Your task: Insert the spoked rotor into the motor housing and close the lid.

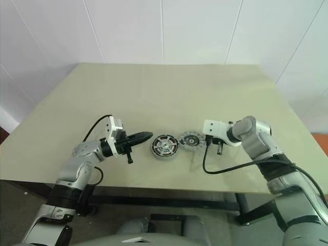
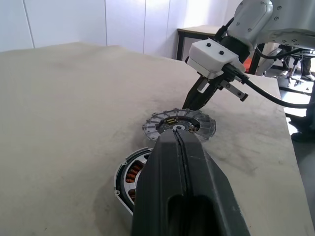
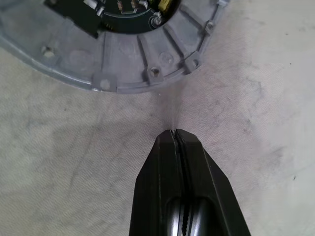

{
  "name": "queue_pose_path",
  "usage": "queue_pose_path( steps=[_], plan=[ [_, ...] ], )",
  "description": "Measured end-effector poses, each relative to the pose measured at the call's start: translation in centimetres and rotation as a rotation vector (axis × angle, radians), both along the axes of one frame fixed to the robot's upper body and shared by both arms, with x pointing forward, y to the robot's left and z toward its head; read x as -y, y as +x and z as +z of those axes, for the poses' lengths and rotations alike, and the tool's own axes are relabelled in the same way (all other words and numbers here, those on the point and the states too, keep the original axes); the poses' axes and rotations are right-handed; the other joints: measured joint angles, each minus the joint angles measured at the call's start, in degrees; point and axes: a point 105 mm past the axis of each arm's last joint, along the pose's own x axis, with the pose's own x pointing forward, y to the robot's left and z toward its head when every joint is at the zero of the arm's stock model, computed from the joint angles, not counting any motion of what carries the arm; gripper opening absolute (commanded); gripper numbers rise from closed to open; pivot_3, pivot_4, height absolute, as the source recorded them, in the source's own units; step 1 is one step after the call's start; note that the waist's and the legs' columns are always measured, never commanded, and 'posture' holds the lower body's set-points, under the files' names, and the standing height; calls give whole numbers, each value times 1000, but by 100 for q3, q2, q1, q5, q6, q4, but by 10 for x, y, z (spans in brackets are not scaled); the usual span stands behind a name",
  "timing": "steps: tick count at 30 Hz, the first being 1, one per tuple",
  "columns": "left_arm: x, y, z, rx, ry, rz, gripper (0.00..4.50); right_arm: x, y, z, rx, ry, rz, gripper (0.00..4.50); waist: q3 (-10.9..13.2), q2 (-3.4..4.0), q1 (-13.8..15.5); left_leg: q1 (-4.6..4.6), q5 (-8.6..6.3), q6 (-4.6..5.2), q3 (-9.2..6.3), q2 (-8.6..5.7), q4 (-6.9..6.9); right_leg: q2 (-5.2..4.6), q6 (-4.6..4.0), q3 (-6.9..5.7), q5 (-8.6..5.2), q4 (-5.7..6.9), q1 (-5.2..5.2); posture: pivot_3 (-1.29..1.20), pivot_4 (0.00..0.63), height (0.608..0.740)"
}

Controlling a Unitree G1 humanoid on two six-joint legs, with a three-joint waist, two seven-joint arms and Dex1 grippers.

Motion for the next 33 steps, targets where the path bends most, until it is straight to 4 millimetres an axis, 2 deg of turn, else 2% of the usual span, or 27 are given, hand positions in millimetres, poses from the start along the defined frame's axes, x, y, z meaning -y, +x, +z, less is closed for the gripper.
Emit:
queue_pose_path(
  steps=[5, 17, 27, 33],
  plan=[
    [0, 0, 0, 0, 0, 0, 0, -2, -1, -1, -5, 61, -55, 45, -1, -2, -15, 4, 0, 1, 0, 3, 0, 6, 0, 0, 0, 0, 3, 0, 0, 740],
    [3, 0, -1, -3, 3, -5, 0, -50, -2, -5, -60, 317, -61, 45, 1, -3, 2, -3, 1, 1, 0, 4, 0, 6, 1, 0, 0, 1, -3, 0, 0, 740],
    [4, -1, -2, -8, 5, -10, 0, -70, 22, 16, 97, 420, -77, 45, 1, -1, -6, -5, 0, 0, -1, 4, -1, 5, 1, 0, 0, 1, -6, 0, 0, 740],
    [5, -1, -2, -10, 6, -12, 0, -86, 16, 31, 35, 582, -74, 45, 1, -1, -1, -9, 0, 0, -2, 4, -1, 2, 1, 0, 0, 0, -8, 0, 0, 740]
  ],
)
